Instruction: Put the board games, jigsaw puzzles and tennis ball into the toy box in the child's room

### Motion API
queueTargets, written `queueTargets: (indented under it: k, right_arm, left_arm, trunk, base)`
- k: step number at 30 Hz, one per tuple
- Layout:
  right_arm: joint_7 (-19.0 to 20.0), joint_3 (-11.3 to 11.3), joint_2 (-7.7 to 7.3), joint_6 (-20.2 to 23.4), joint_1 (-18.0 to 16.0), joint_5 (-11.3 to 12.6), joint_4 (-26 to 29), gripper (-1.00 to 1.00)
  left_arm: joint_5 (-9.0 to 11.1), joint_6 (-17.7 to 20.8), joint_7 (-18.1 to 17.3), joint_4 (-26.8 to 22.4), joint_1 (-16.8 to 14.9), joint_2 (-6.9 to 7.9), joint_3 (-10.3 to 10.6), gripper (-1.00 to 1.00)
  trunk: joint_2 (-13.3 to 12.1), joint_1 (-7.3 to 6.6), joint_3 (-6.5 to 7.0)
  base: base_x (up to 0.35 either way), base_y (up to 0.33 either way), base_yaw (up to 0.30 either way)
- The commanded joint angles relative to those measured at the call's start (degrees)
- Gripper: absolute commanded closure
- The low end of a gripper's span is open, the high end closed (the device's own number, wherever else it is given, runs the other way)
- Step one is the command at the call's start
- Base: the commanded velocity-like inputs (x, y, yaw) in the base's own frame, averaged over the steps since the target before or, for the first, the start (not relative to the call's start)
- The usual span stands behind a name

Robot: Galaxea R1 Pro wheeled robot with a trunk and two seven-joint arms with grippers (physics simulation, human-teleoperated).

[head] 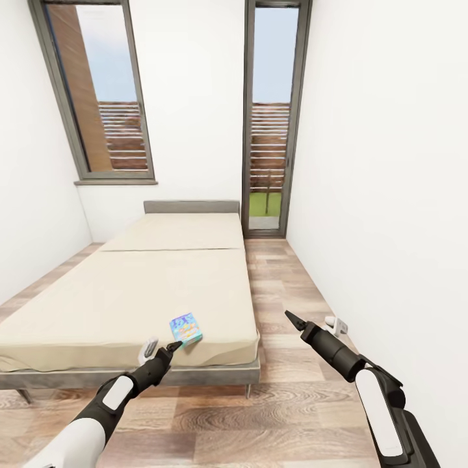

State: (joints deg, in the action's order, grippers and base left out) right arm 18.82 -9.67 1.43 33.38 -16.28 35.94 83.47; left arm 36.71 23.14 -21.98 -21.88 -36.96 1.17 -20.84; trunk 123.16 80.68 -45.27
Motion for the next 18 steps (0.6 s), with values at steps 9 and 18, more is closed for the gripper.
queueTargets:
  k: [9, 18]
  right_arm:
    - [0.2, -0.2, 0.07, 0.5, -0.1, 0.2, 0.0, -1.0]
    - [0.2, -0.2, 0.07, 0.5, -0.1, 0.3, 0.0, -1.0]
  left_arm:
    - [0.3, 0.5, 0.0, 0.0, 0.0, 0.01, -0.3, -1.0]
    - [0.3, 0.5, 0.0, 0.0, 0.0, 0.06, -0.4, -1.0]
  trunk:
    - [0.0, 0.01, -0.06]
    - [0.0, 0.01, -0.06]
  base:
    - [0.133, 0.0, 0.0]
    - [0.129, 0.0, 0.0]
